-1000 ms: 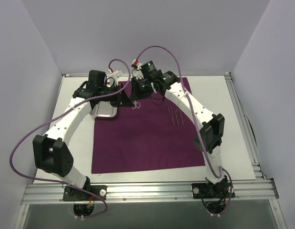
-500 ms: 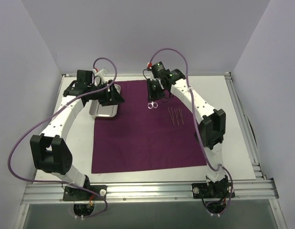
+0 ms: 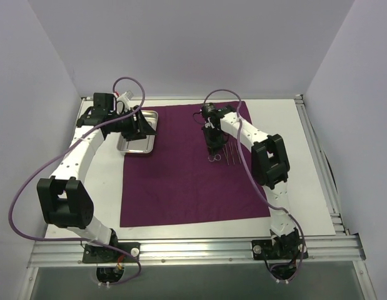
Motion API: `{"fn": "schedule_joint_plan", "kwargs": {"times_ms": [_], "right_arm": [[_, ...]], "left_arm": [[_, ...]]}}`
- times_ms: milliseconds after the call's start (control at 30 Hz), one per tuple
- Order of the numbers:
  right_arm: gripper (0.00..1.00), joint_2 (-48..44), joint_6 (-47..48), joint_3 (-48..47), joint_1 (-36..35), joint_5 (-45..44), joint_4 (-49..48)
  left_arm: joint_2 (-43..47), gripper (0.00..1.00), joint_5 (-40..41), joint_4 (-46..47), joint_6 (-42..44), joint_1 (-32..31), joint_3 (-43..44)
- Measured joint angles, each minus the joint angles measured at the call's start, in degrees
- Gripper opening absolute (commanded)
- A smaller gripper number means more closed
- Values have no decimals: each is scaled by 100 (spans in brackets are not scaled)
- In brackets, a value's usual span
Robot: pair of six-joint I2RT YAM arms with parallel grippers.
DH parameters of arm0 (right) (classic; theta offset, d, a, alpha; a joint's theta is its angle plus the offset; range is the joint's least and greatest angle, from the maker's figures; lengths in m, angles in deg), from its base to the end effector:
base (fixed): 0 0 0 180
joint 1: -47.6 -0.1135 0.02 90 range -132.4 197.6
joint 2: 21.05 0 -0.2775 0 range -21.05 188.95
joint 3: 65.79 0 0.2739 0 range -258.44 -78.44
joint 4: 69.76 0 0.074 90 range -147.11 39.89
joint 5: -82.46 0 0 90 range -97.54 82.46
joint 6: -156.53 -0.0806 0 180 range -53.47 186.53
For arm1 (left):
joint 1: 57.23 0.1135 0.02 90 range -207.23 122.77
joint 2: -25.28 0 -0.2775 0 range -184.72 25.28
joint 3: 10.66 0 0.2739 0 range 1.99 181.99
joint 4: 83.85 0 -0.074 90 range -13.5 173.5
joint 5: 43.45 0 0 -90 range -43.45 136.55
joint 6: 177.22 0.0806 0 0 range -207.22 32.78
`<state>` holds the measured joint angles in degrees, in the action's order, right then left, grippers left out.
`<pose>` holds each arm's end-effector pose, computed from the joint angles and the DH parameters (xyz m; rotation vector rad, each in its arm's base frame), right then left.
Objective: Open and lay out the surgical kit
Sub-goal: Place the medical item in the surgical kit.
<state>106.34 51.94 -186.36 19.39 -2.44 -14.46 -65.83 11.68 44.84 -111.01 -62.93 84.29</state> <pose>0.4660 0.2581 0.1651 -0.3496 2.6757 0.3563 0.3869 -0.0849 0.3060 -0.0878 2.4202 -0.9682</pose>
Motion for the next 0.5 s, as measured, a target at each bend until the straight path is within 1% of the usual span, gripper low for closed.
{"fn": "schedule_joint_plan", "kwargs": {"times_ms": [300,500], "right_arm": [[8,17,85,210,4,-179,-225],[9,212,120,262,4,-188,-304]], "left_arm": [[15,62,55,-83,-20,105,-125],[17,62,50,-98,-103,105,-181]]}}
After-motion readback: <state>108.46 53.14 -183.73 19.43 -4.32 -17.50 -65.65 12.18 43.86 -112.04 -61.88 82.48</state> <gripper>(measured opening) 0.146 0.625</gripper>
